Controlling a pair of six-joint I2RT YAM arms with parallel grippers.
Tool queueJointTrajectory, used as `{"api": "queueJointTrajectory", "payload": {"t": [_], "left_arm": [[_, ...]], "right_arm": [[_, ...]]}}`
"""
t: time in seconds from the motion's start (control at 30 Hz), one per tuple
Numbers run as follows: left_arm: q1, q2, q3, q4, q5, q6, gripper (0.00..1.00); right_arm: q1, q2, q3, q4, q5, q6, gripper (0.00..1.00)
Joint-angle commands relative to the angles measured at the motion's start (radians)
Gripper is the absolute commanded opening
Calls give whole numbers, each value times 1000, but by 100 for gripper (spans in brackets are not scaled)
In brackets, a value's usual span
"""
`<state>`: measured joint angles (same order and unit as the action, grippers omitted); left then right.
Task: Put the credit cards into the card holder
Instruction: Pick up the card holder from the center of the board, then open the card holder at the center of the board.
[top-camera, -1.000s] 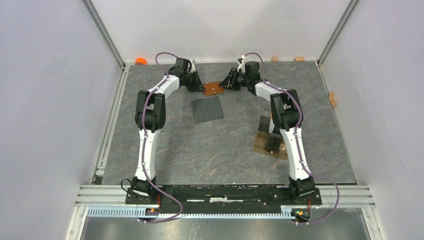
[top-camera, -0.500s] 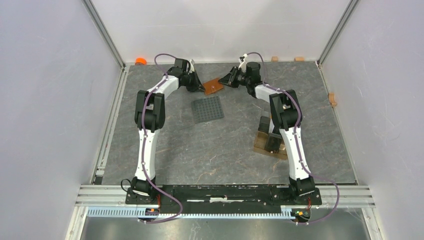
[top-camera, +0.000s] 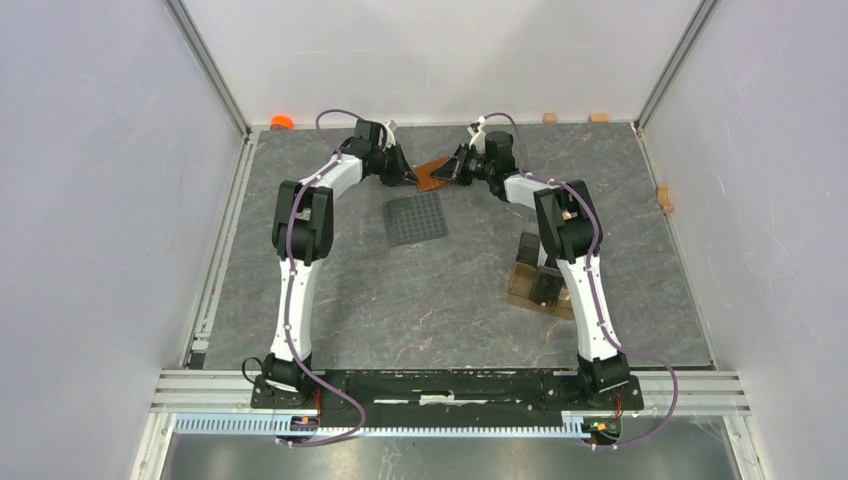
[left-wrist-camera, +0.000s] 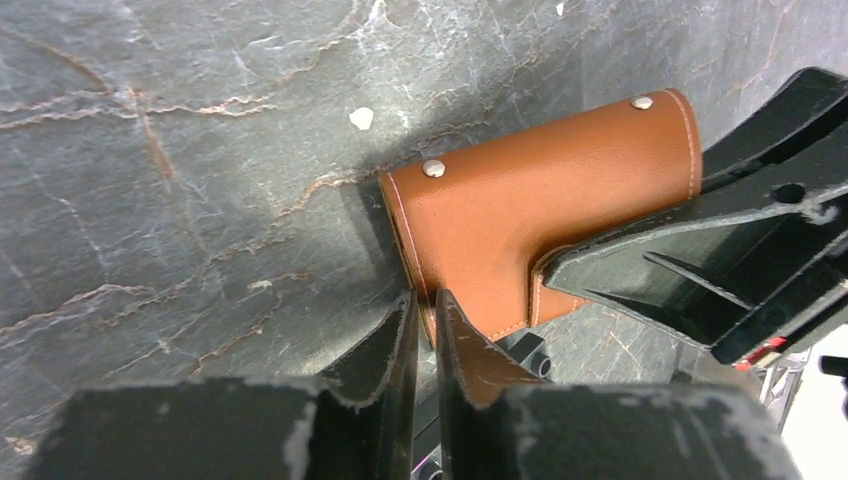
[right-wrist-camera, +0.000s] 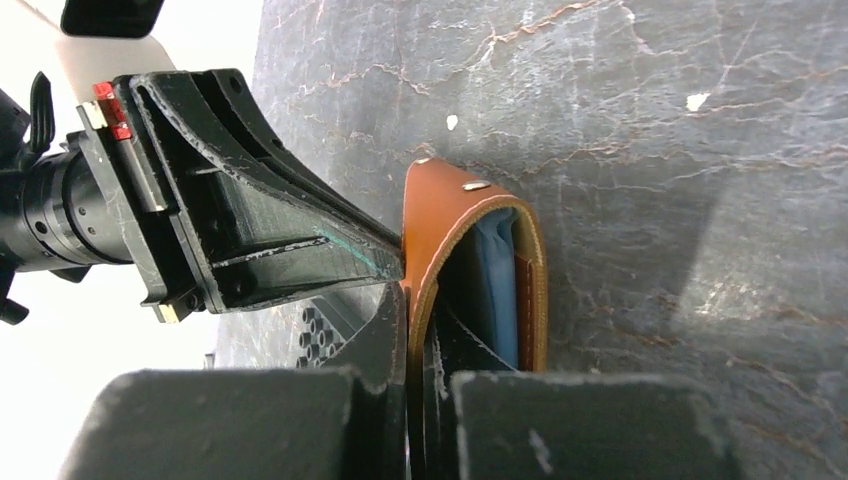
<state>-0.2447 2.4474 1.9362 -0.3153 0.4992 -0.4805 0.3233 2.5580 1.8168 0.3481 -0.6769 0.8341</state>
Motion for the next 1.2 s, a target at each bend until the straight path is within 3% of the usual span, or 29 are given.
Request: {"api": "queueJointTrajectory", "payload": {"t": [0.0,0.23,0.37,0.5,0.67,0.9,1.17], "left_arm": [[-12,-114,0,6,33,55,24],[-5,-373,-13,-49,-31,168,59],[-5,-526,-75,-56,-20,174,69],[-6,-698,-251,-25,37,161,78],[-50,-879,-512,-11,189,178,80],[-158,-1073,-814,-13,321,230,82],[-219,-1278,-1098,-99,416,278,83]], "right_arm": [[1,-156,3,-29,-3,-90,0],[-21,-367,5,-215,-29,-287,0],[-21,-484,-33,-378,-68,-412,0],[-7,-632,-134,-561,-80,-577,0],[54,-788,-307,-771,-89,-763,0],[196,-961,-590,-799,-210,-877,0],[296,-1108,-794,-748,-358,-893,0]]}}
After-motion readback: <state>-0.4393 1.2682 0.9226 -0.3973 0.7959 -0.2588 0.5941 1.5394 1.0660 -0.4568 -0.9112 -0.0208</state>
